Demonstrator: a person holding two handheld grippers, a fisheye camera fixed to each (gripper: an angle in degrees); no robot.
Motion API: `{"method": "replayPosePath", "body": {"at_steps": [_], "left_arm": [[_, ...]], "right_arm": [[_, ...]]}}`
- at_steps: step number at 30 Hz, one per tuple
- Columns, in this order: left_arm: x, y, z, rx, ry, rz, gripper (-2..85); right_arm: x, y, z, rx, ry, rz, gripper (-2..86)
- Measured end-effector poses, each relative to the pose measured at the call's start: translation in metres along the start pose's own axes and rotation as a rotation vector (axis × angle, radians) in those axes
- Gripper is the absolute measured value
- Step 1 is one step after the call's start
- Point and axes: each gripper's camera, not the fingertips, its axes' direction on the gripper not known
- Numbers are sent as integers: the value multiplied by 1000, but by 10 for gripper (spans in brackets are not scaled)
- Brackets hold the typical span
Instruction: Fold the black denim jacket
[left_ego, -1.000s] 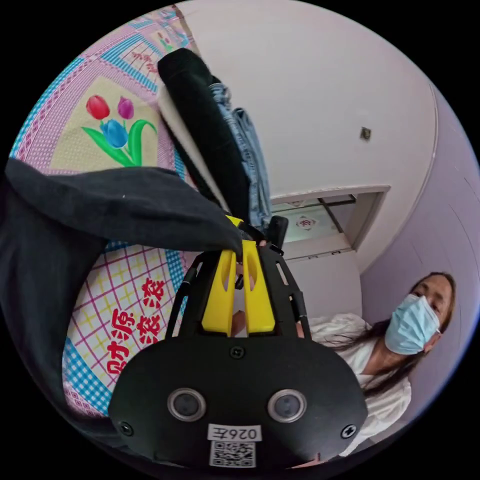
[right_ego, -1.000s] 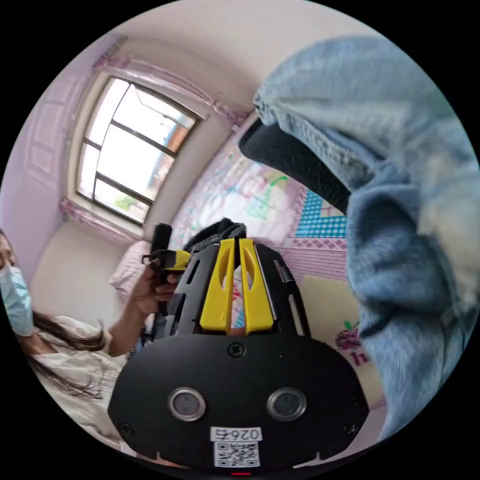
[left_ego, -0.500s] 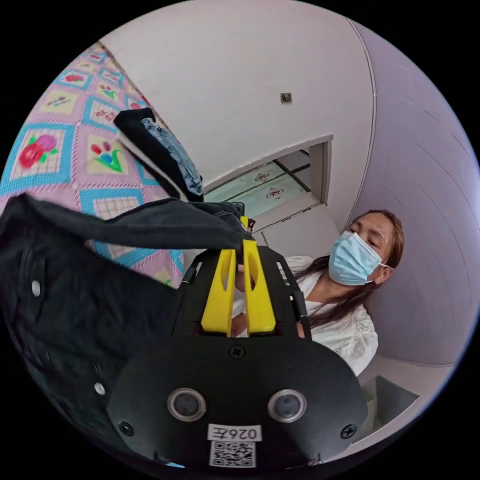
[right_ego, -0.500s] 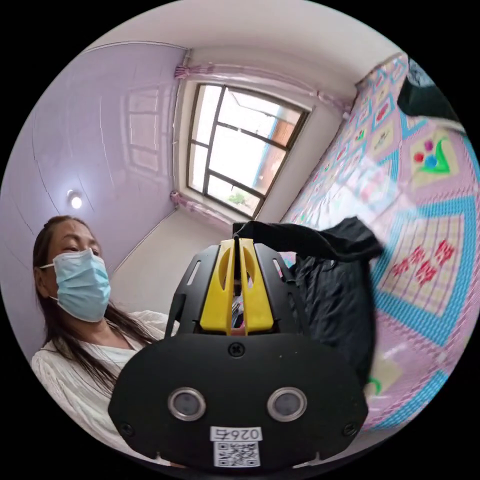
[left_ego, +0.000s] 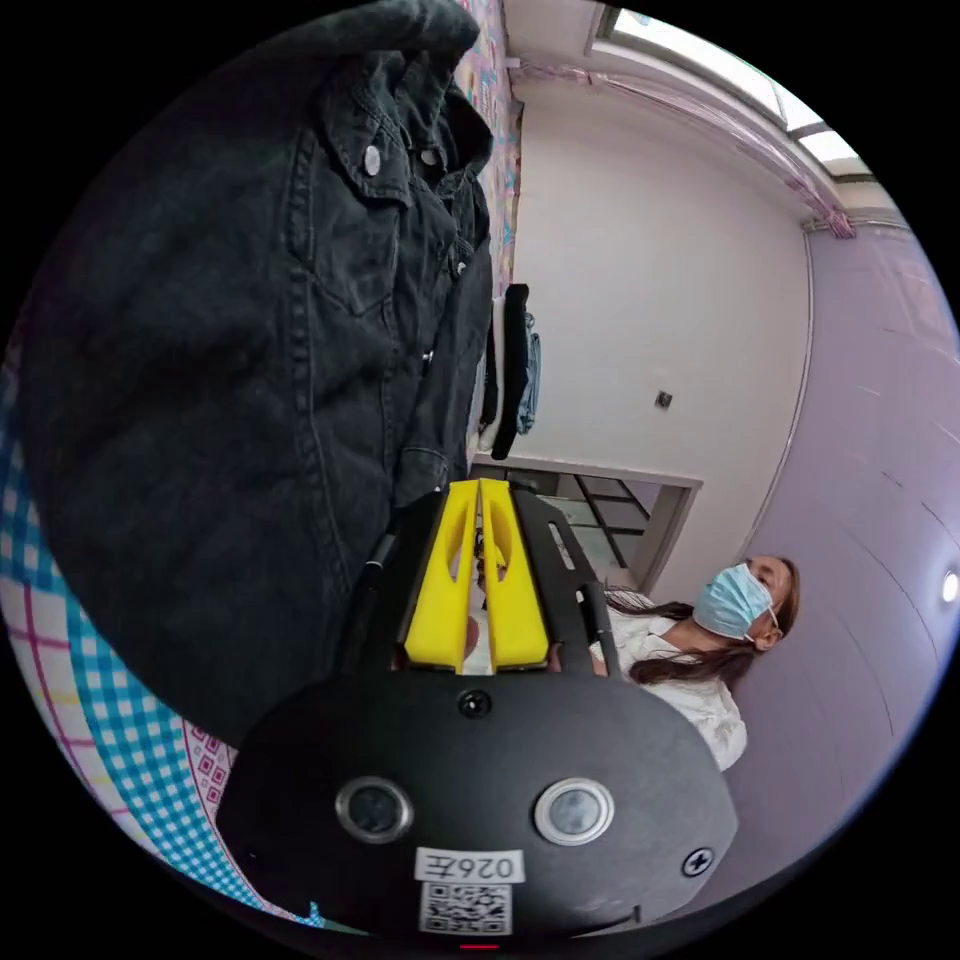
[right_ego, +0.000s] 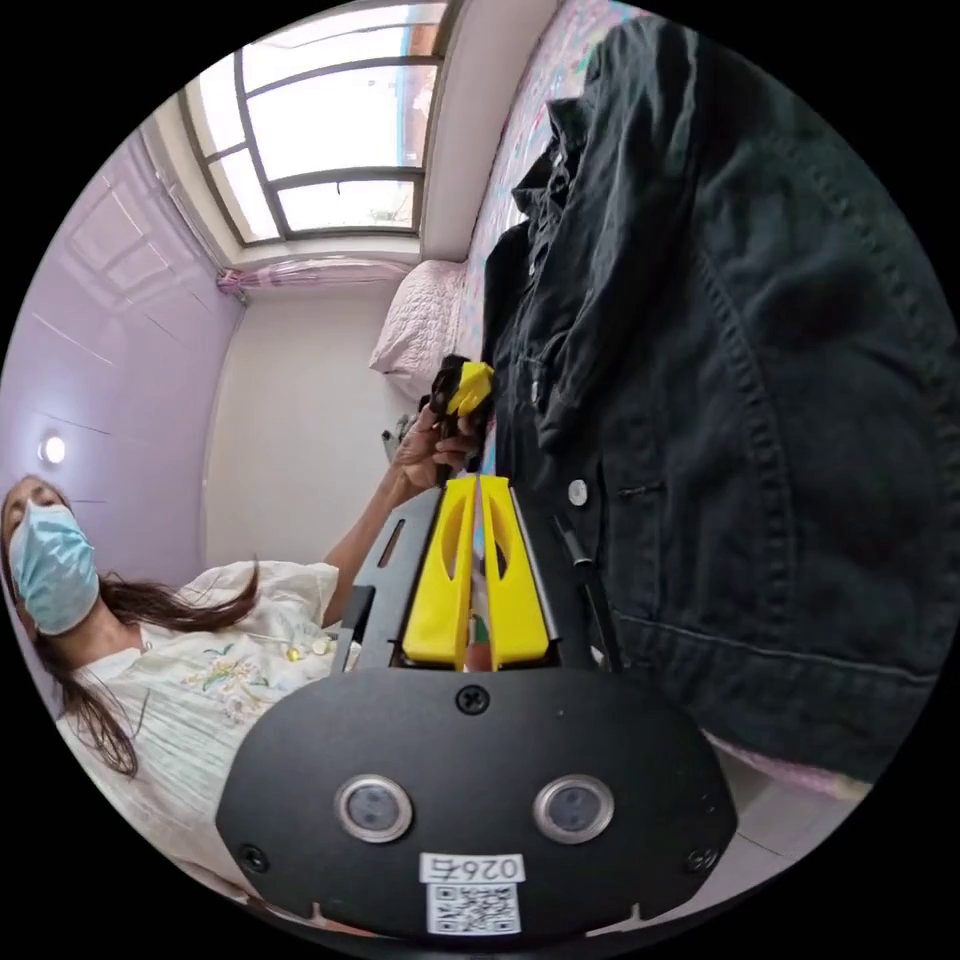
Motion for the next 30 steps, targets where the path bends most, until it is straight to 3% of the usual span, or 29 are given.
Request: {"method": "replayPosePath", "body": {"at_steps": [4,7,12,15,20,24,28,30], "left_arm": [[35,5,13,81,-273,98,161],[66,-3,47,47,-490,187,193],[92,-28,109,-115,-704,254,204],[100,-31,125,-170,-704,261,227],[109,-18,135,-152,-610,286,208],[108,-22,155,-184,-718,300,179],[106,-25,169,-211,-924,310,41],[107,-27,165,-224,-872,313,34]], "right_arm": [[-9,-1,-37,108,192,-66,21],[-15,-9,-61,194,309,-106,35],[-17,-29,-50,190,435,-158,57],[-10,-41,-24,172,457,-164,60],[1,-62,21,140,487,-149,70],[8,-74,44,119,516,-111,79],[11,-83,62,137,577,-90,22],[15,-89,69,119,601,-98,-3]]}}
